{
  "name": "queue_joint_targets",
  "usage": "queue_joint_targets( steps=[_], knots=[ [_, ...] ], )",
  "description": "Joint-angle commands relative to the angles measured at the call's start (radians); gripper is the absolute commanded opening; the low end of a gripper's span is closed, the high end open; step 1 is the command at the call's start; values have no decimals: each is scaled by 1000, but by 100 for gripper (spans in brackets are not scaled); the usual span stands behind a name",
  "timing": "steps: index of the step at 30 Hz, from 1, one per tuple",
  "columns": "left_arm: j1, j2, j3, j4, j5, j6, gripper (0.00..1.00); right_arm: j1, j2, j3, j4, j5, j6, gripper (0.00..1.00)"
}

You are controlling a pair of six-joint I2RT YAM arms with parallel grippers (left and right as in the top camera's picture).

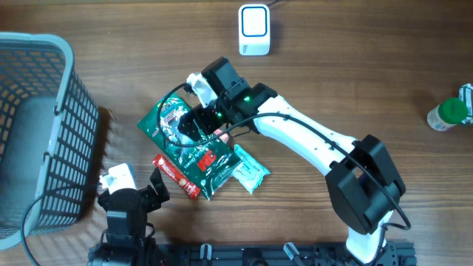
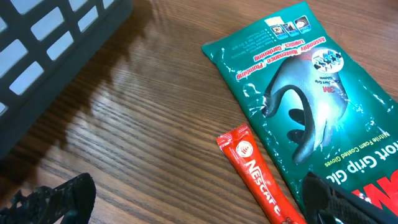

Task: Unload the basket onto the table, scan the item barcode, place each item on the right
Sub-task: 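Reach the right gripper to the green glove pack and grasp it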

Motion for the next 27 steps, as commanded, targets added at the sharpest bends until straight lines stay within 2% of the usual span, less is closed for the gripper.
queue_joint_targets(
  steps=[1, 5, 6, 7, 8, 9, 11, 12, 14, 17, 20, 23, 24, 27],
  knots=[
    [-5, -6, 0, 2, 9, -2, 100, -1, 85, -4, 25, 64, 54, 100],
    [-5, -6, 0, 2, 9, -2, 100, -2, 175, -4, 24, 65, 80, 99],
    [-5, -6, 0, 2, 9, -2, 100, -2, 182, -4, 19, 65, 80, 95],
    [-5, -6, 0, 2, 9, -2, 100, -2, 183, -4, 7, 64, 80, 82],
    [-5, -6, 0, 2, 9, -2, 100, -2, 183, -3, -20, 57, 87, 63],
    [-5, -6, 0, 2, 9, -2, 100, -2, 183, -3, -39, 47, 100, 56],
    [-5, -6, 0, 2, 9, -2, 100, -2, 183, -3, -82, -21, 103, 33],
    [-5, -6, 0, 2, 9, -2, 100, -2, 183, -3, -100, -43, 103, 26],
    [-5, -6, 0, 2, 9, -2, 100, -5, 182, 0, -126, -105, 109, 4],
    [-5, -6, 0, 2, 9, -2, 100, -77, 166, 49, -277, -277, 353, 5],
    [-5, -6, 0, 2, 9, -2, 100, -224, 135, 54, -512, -694, 629, 5],
    [-5, -6, 0, 2, 9, -2, 100, -335, 135, 54, -733, -1089, 639, 4],
    [-5, -6, 0, 2, 9, -2, 100, -359, 135, 54, -798, -1104, 739, 4],
    [-5, -6, 0, 2, 9, -2, 100, -378, 135, 54, -853, -1125, 922, 4]
  ],
)
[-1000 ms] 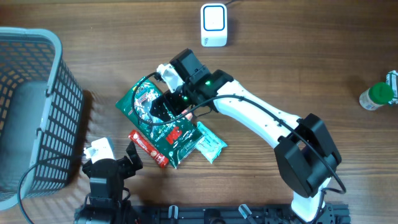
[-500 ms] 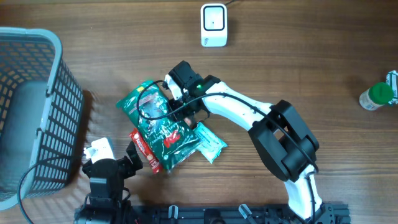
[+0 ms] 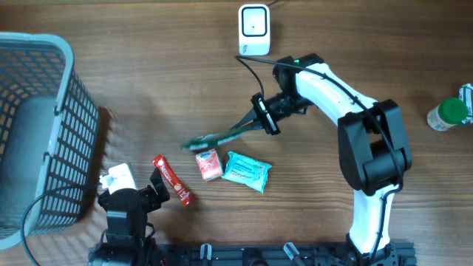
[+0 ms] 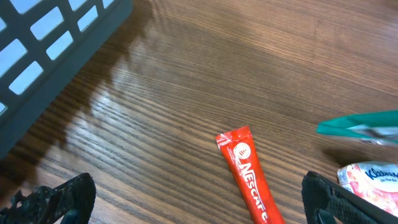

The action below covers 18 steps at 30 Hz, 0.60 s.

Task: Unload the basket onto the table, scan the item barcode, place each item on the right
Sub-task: 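Reach the right gripper to the green glove pack and grasp it, then lift the glove pack up to the white scanner with the right gripper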

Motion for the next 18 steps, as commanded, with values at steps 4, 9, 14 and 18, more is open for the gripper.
queue_joint_targets(
  steps=[4, 9, 14, 18],
  knots=[
    [-5, -6, 0, 3, 9, -2, 100, -17, -30, 10, -37, -224, 442, 4],
    [-5, -6, 0, 3, 9, -2, 100, -149, -30, 8, -62, -218, 673, 4],
    [-5, -6, 0, 3, 9, -2, 100, -224, -30, 7, -259, -29, 761, 5],
    [-5, -6, 0, 3, 9, -2, 100, -230, -30, 3, -299, 19, 686, 6]
  ],
)
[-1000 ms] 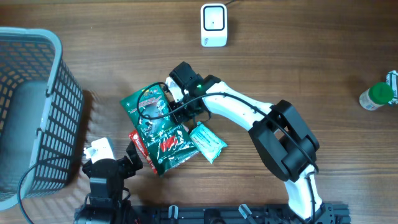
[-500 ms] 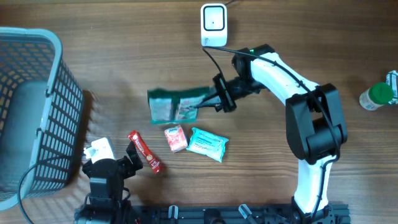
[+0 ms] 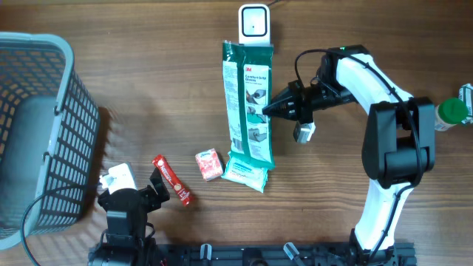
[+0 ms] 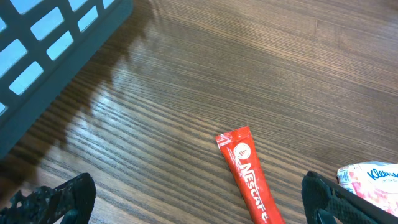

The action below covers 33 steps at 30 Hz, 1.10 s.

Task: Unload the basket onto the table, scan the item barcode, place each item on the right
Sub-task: 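Lift the glove pack up to the white scanner with the right gripper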

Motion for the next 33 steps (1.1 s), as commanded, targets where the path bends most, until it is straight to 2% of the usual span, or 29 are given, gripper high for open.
queue_joint_targets(
  steps=[1, 8, 10, 11, 12, 15, 18, 20, 21, 24, 30, 33],
  knots=[
    [-5, -6, 0, 2, 9, -2, 100, -1, -27, 1, -8, 44, -31, 4],
    [-5, -6, 0, 2, 9, -2, 100, -21, -27, 1, 6, 138, -47, 5],
    [-5, -6, 0, 2, 9, -2, 100, -52, -27, 1, 97, 148, -263, 4],
    [-5, -6, 0, 2, 9, -2, 100, -79, -27, 1, 117, 113, -560, 4],
    [-5, -6, 0, 2, 9, -2, 100, -103, -27, 1, 103, 50, -726, 4],
    [-5, -6, 0, 2, 9, -2, 100, -155, -34, 0, -8, 37, -975, 4],
    [-5, -6, 0, 2, 9, -2, 100, -170, -90, 0, -8, 39, -1029, 5],
    [-5, -6, 0, 2, 9, -2, 100, -170, -156, 0, -8, 43, -1151, 4],
    [-5, -6, 0, 2, 9, -2, 100, -170, -182, 0, -8, 72, -1163, 5],
    [-5, -6, 0, 2, 9, -2, 100, -170, -302, 0, 6, 334, -1083, 4],
    [-5, -6, 0, 2, 9, -2, 100, -168, -424, 0, 339, 466, -1115, 4],
    [-5, -6, 0, 2, 9, -2, 100, -153, -425, 0, 352, 607, -1188, 4]
  ],
)
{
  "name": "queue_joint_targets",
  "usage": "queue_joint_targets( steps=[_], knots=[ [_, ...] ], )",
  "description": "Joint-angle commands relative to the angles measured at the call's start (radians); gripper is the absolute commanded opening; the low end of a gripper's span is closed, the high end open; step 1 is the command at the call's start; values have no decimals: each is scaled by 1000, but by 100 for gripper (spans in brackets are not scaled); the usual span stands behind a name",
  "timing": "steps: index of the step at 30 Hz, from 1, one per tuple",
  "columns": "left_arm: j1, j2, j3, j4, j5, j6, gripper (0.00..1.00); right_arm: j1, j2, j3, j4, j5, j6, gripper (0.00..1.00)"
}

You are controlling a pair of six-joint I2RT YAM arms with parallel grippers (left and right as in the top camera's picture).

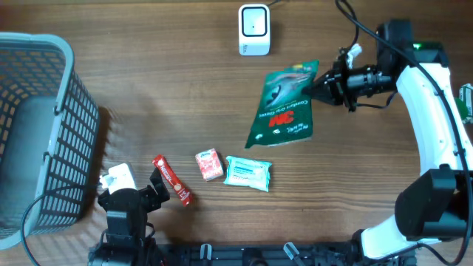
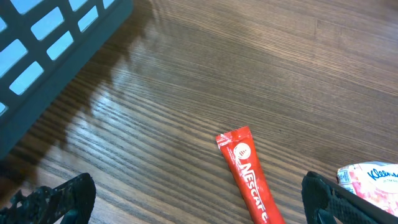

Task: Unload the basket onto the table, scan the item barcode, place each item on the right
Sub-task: 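Lift the glove pack up to the white scanner with the right gripper, then carry the glove pack to the right edge and release it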

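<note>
A green 3M glove packet (image 1: 284, 105) hangs over the table right of centre, printed front up, with my right gripper (image 1: 319, 87) shut on its upper right edge. The white barcode scanner (image 1: 254, 29) stands at the back middle, left of the packet. My left gripper (image 2: 199, 202) rests open low at the front left, its fingers (image 2: 56, 198) wide apart over bare wood beside a red Nescafe stick (image 2: 249, 174). The same red Nescafe stick (image 1: 171, 179) lies beside the left arm in the overhead view.
A grey mesh basket (image 1: 33, 133) fills the left side. A small pink tissue pack (image 1: 209, 164) and a teal wipes pack (image 1: 247, 173) lie at the front middle. A green-capped bottle (image 1: 448, 114) stands at the right edge.
The right gripper has moved right and back from the scanner with the green packet. The packet now shows its printed front and sits right of the scanner. The left arm has not moved.
The right gripper was down on the green packet lying over the small packs. Then it held the packet edge-on above the table. Then the packet hung back side up, its top under the scanner. Now it is off to the scanner's right.
</note>
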Motion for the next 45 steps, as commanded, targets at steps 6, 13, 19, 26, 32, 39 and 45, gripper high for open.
queue_joint_targets(
  steps=[6, 13, 19, 26, 32, 39, 45],
  knots=[
    [-5, -6, 0, 2, 9, -2, 100, 98, -26, 4, 295, 56, -279, 4],
    [-5, -6, 0, 2, 9, -2, 100, 146, -1, 4, 669, 69, -228, 4],
    [-5, -6, 0, 2, 9, -2, 100, 146, 215, 4, 977, 78, -39, 4],
    [-5, -6, 0, 2, 9, -2, 100, 145, 410, 4, 1101, 208, 3, 4],
    [-5, -6, 0, 2, 9, -2, 100, 92, 394, 9, 1075, 230, 25, 4],
    [-5, -6, 0, 2, 9, -2, 100, -211, 114, 9, 645, 864, -31, 4],
    [-5, -6, 0, 2, 9, -2, 100, -354, 180, 7, 663, 1254, -17, 5]
  ],
)
